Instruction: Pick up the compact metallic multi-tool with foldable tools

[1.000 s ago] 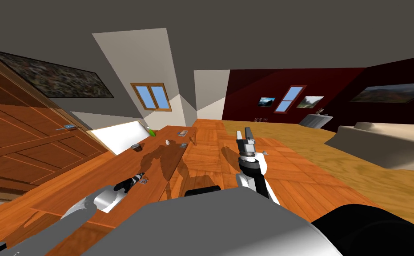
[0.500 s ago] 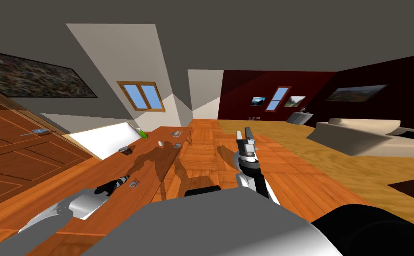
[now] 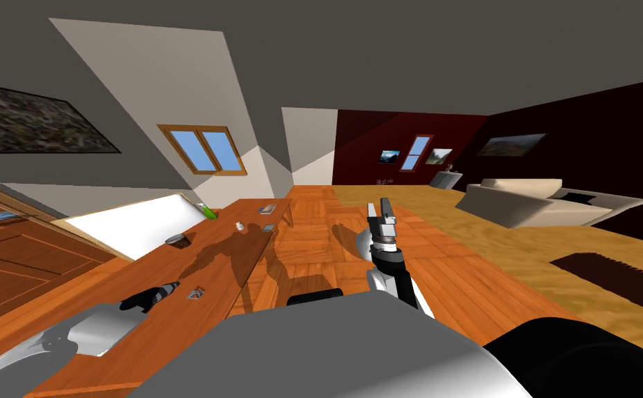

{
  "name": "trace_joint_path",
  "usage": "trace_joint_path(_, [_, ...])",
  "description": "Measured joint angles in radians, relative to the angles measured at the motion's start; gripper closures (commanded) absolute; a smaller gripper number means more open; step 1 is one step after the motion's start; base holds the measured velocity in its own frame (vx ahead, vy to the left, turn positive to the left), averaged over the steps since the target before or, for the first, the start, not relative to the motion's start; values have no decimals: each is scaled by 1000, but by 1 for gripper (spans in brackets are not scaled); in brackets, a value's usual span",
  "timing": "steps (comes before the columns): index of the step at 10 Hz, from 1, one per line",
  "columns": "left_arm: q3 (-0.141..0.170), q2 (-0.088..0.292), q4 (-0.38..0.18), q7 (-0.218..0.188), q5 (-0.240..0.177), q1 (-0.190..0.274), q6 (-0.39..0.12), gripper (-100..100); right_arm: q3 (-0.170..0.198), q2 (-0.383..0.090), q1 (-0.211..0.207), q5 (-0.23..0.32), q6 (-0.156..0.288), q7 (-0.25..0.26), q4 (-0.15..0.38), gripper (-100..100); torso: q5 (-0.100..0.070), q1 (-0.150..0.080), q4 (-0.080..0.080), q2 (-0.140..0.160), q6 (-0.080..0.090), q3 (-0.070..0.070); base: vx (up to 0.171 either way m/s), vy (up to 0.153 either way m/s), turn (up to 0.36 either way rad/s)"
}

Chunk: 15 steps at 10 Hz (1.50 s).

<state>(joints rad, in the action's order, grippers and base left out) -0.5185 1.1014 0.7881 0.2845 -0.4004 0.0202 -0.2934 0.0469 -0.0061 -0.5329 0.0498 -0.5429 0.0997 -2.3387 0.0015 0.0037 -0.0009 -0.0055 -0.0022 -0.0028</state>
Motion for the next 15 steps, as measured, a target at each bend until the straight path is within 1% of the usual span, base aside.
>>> trace_joint_path(1, [17, 2, -17, 19, -8, -14, -9, -100, 0, 0, 0, 0, 0, 0, 0, 0, 0, 1, 0, 0, 0, 0, -38, 4, -216])
trace_joint_path(2, [56, 13, 13, 27, 4, -46, -42, -100, 0, 0, 0, 0, 0, 0, 0, 0, 0, 2, 0, 0, 0, 0, -28, 9, -52])
trace_joint_path(3, [50, 16, -6, 49, -24, -32, -54, -100, 0, 0, 0, 0, 0, 0, 0, 0, 1, 2, 0, 0, -1, 0, -21, 7, -102])
trace_joint_path(4, [51, 23, -26, 79, -57, -35, -55, -100, 0, 0, 0, 0, 0, 0, 0, 0, 1, 2, 0, -1, 0, 0, -28, 21, -191])
trace_joint_path(5, [67, 22, -35, 104, -76, -41, -73, -100, 0, 0, 0, 0, 0, 0, 0, 0, 1, 3, 0, -1, 0, 0, -21, 23, -103])
trace_joint_path(6, [74, 21, -42, 121, -88, -37, -88, -100, 0, 0, 0, 0, 0, 0, 0, 0, 1, 3, 0, -1, 0, -1, -18, 25, -155])
trace_joint_path(7, [99, 20, -28, 122, -81, -58, -111, -100, 0, 0, 0, 0, 0, 0, 0, 0, 1, 3, 0, -1, 0, -1, -27, 42, -208])
trace_joint_path(8, [121, 22, -27, 137, -104, -71, -137, -100, 0, 0, 0, 0, 0, 0, 0, 0, 1, 4, 0, -1, 0, 0, -28, 60, -209])
trace_joint_path(9, [157, 26, 9, 134, -104, -104, -178, -100, 0, 0, 0, 0, 0, 0, 0, 0, 1, 6, 0, -1, 0, 0, -27, 45, -60])
trace_joint_path(10, [164, 23, -3, 147, -122, -98, -198, -100, 0, 0, 0, 0, 0, 0, 0, 0, 1, 5, 0, -1, -1, 0, -25, 39, -125])
trace_joint_path(11, [174, 15, -29, 177, -154, -93, -209, -100, 0, 0, 0, 0, 0, 0, 0, 0, 1, 5, 0, -1, 0, -1, -32, 65, -212])
trace_joint_path(12, [192, 6, -53, 212, -193, -90, -226, -100, 0, 0, 0, 0, 0, 0, 0, 0, 2, 6, 0, -1, 0, 0, -22, 59, -75])
trace_joint_path(13, [206, 4, -37, 213, -192, -102, -249, -100, 0, 0, 0, 0, 0, 0, 0, 0, 2, 6, 0, -1, -1, -1, -24, 52, -107])
trace_joint_path(14, [228, 2, -18, 206, -201, -120, -279, -100, 0, 0, 0, 0, 0, 0, 0, 0, 2, 6, 0, -1, 0, -1, -34, 82, -214])
trace_joint_path(15, [247, -16, -42, 227, -230, -114, -302, -100, 0, 0, 0, 0, 0, 0, 0, 0, 2, 7, 0, -1, 0, -1, -29, 68, -86])
